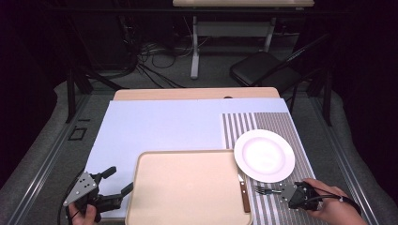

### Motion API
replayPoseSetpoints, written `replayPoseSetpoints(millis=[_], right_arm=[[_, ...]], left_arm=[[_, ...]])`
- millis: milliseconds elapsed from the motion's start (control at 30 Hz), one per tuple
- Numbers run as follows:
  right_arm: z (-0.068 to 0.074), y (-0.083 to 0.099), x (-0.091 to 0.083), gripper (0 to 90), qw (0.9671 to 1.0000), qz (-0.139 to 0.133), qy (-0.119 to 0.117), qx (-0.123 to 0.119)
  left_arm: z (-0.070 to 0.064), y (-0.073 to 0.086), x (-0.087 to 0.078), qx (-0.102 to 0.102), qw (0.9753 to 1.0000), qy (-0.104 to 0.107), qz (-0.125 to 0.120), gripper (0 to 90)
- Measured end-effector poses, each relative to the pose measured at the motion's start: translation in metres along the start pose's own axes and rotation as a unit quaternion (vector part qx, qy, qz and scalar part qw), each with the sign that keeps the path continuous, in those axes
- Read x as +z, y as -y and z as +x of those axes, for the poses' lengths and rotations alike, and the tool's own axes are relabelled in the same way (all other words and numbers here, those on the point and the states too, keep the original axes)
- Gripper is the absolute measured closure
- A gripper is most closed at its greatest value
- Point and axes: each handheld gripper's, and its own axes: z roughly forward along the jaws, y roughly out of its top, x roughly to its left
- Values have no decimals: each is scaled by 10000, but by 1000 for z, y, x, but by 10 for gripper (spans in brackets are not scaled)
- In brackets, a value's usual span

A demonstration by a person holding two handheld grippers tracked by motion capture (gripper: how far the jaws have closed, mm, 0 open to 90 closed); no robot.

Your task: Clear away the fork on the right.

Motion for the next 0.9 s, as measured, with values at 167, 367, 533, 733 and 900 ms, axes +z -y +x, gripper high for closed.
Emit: replayPoseSetpoints(millis=[167, 367, 533, 733, 900], right_arm=[[0, 0, -1, 775, 10000, 31, 6, 64], [2, 1, -7, 776, 9993, -144, 95, 317], [1, -1, -15, 776, 9982, -387, 167, 416], [1, -6, -22, 776, 9976, -296, 152, 600], [0, -10, -26, 776, 9953, -390, 68, 881]], left_arm=[[0, 0, 0, -4, 10000, -10, 0, 132], [0, 0, 0, -6, 10000, -8, -5, 132], [0, 0, 0, -5, 10000, -10, -7, 132], [0, 0, 0, -15, 10000, -21, -12, 132], [0, 0, -1, -5, 10000, -30, 3, 132]])
